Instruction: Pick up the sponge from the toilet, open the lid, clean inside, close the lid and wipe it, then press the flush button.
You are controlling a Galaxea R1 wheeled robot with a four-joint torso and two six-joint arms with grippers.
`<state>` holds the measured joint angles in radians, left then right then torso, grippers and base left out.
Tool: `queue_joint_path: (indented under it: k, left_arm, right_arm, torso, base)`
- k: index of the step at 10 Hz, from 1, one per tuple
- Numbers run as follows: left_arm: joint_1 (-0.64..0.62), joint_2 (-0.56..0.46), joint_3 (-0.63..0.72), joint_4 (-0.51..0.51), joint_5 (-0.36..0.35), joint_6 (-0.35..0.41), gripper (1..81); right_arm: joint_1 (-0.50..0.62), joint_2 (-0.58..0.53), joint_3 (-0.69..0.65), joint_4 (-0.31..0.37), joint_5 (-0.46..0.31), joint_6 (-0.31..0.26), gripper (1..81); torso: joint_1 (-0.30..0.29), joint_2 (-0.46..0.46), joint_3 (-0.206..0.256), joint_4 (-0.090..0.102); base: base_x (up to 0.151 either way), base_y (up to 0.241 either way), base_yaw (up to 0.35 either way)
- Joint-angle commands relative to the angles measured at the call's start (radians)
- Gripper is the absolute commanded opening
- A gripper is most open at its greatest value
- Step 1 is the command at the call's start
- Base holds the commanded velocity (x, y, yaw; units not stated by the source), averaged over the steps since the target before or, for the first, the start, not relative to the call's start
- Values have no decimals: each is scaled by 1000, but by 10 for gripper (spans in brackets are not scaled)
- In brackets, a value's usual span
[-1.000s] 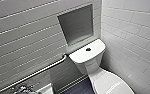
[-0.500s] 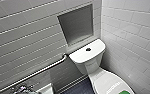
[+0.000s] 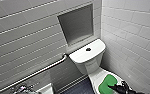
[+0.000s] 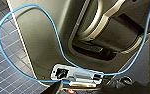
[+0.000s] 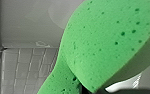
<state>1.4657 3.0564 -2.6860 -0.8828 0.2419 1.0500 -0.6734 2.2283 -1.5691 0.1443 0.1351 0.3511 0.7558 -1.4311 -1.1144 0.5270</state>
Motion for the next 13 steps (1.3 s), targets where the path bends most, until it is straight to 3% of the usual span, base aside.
queue_joint_path:
  k: [1, 3, 8, 11, 13]
  left_arm:
    - [5, -16, -9, 4, 100, 4, 811]
    - [6, -16, -11, 2, 100, 4, 811]
    - [6, -25, -11, -2, 100, 4, 811]
    - [6, -28, -11, -4, 100, 5, 811]
    - [6, -22, -9, 4, 100, 4, 811]
  right_arm:
    - [200, 211, -305, -57, -362, -10, 10]
    - [215, 341, -480, -74, -367, -12, 10]
    - [189, 515, -655, -109, -396, -11, 10]
    - [105, 457, -698, -124, -396, -11, 10]
    - [64, 308, -554, -126, -364, -3, 10]
  torso:
    - [0, 0, 0, 0]
    - [0, 0, 0, 0]
    - [0, 0, 0, 0]
    - [0, 0, 0, 0]
    - [0, 0, 0, 0]
  base:
    - [0, 0, 0]
    - [0, 0, 0]
    - [0, 0, 0]
    - [0, 0, 0]
    - [0, 0, 0]
